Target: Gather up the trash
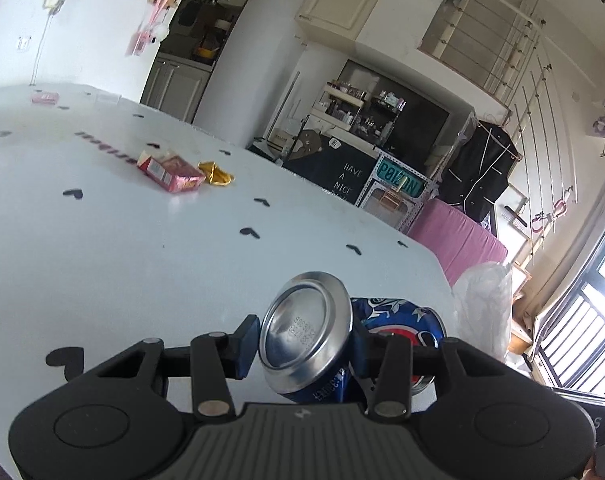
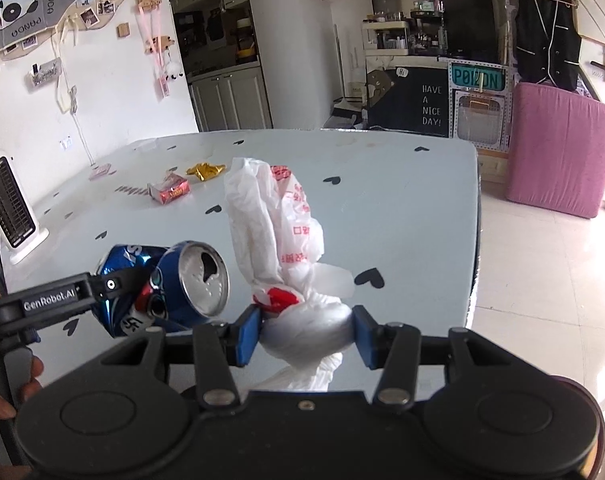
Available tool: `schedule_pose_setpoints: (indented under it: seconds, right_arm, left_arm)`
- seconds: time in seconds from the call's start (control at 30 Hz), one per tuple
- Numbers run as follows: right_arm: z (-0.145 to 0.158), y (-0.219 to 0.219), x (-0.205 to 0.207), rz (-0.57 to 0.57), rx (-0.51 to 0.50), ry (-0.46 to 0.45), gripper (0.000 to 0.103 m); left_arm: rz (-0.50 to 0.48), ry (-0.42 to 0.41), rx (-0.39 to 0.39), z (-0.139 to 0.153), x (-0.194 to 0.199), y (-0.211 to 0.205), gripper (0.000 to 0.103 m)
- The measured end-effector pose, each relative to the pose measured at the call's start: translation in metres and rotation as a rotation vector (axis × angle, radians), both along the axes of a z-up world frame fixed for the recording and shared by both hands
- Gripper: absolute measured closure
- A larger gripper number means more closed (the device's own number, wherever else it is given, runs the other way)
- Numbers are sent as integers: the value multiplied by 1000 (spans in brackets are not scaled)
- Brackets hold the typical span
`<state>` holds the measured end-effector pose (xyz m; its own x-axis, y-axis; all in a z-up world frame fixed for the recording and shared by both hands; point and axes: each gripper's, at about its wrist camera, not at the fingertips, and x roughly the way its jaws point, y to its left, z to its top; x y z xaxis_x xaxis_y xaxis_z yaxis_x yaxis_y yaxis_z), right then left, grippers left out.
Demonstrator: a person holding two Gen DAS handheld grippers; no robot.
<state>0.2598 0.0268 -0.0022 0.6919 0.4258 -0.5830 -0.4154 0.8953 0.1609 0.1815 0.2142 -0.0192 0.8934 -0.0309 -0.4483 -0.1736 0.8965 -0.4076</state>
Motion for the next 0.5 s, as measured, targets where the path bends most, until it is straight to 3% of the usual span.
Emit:
schedule_pose_setpoints:
  seconds: [0.27, 0.5]
  right_arm:
    - [15, -28, -16, -35, 23, -31, 53]
    - [23, -82, -33, -121, 22, -36, 53]
  left_arm:
    - [-43, -18, 34, 24, -4, -36, 57]
    - [-107, -21, 68, 34, 0, -87, 57]
